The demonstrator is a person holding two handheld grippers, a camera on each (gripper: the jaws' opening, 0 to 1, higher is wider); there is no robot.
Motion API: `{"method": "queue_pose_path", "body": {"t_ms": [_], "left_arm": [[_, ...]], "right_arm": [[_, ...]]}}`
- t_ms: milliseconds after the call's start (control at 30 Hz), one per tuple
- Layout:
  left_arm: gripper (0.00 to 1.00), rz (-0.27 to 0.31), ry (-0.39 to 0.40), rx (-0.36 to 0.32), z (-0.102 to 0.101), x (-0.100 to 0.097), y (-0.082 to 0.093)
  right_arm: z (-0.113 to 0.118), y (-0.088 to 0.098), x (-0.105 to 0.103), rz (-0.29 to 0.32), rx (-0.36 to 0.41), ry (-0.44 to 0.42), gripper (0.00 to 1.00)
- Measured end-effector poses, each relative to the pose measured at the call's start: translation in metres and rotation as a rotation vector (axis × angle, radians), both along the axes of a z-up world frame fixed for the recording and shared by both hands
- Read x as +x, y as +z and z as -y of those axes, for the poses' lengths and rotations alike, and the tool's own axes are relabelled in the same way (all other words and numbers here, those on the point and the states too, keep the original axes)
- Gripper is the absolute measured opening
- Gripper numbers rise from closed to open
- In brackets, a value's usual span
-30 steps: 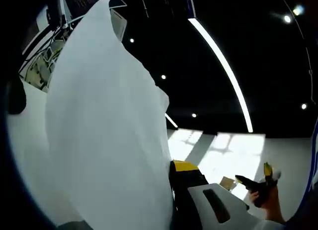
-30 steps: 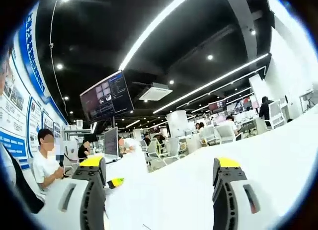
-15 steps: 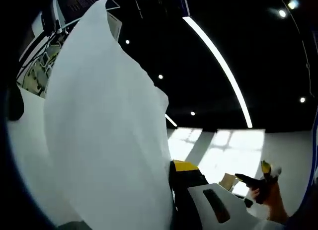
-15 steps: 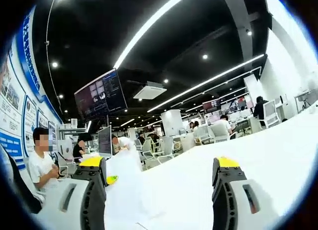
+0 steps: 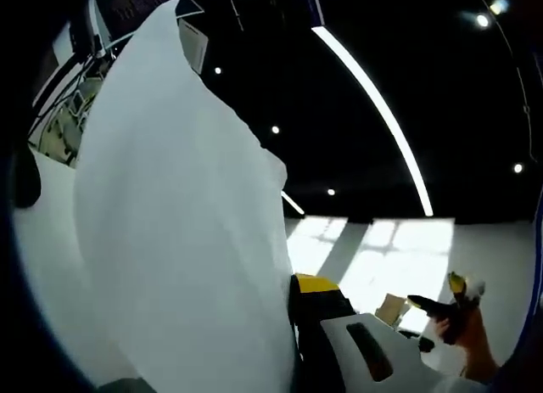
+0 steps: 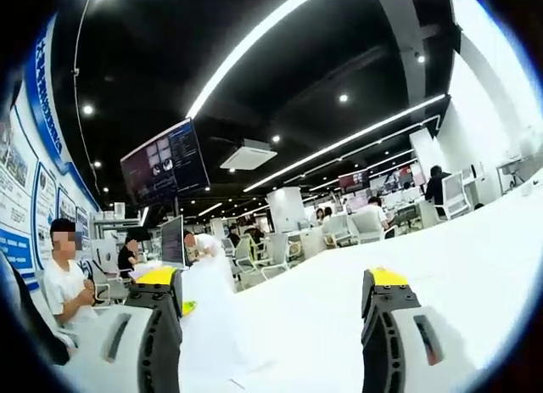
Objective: Organize the stack of printing papers by aligning and flattening the scattered papers on the table
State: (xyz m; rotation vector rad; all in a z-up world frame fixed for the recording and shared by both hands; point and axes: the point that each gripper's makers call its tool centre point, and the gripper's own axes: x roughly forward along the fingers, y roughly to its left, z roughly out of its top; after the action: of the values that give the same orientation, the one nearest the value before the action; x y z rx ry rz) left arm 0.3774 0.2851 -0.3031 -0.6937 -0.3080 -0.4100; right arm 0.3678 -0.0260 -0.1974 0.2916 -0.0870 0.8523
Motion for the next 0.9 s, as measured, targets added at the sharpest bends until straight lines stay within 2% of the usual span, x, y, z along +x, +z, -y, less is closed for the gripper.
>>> {"method": "queue_pose_path", "body": {"t_ms": [167,333,567,900], "left_arm": [[0.06,-0.016,-0.001,0.063,0.007,0.003,-0.003],[0.06,-0.023,-0.012,0.066,0.007,0.004,-0.005],[0.06,-0.023,-0.024,0.059,0.007,0.004,-0.004],[0.06,-0.013,-0.035,0.049,0.006,0.002,-0.002]], "right_arm": [[0.018,0.013,-0.003,0.032,0.008,-0.048,0.82],[0.033,0.014,0.003,0.042,0.017,-0.090,0.82],[0.031,0.001,0.024,0.003,0.000,-0.097,0.82],[0.025,-0.029,0.033,-0.047,-0.069,-0.112,0.82]]}}
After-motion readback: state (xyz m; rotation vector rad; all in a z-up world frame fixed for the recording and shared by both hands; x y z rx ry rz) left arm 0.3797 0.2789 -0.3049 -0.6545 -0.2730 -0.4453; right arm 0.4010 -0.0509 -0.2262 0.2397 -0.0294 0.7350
